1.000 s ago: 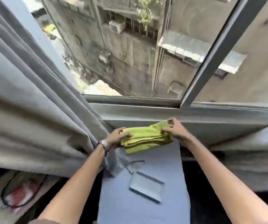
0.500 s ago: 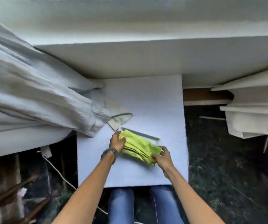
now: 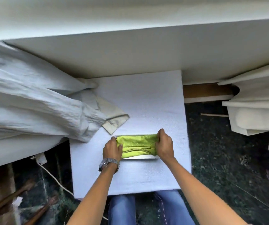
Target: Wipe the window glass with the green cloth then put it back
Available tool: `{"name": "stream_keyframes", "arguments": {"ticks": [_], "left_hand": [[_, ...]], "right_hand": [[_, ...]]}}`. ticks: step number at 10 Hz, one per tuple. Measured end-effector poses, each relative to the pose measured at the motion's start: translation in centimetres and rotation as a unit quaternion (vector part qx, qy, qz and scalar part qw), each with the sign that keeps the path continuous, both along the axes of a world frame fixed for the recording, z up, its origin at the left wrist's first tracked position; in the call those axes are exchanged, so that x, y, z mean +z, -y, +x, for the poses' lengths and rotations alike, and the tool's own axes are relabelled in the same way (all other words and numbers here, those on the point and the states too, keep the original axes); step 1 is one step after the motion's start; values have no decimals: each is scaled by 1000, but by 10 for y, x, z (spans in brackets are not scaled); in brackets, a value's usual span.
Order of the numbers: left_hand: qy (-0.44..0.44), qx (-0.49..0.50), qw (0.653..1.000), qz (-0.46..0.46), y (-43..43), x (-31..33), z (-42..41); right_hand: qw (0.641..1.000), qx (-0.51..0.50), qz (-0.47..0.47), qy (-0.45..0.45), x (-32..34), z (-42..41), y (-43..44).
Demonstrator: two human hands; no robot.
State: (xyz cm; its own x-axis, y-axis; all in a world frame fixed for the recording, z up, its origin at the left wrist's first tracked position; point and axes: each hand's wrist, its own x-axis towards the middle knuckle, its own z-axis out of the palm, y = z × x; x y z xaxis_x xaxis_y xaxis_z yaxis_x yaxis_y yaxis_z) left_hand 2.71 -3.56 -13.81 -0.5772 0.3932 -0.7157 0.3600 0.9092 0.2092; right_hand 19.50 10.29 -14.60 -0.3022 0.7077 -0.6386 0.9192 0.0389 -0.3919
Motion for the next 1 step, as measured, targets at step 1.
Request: {"name": "stream_keyframes", "arguments": {"ticks": [1], "left_hand": [[-30,0,1000,4,-8,15,-5]], "right_hand": [[989,122,56,57,15,-5,-3]]}}
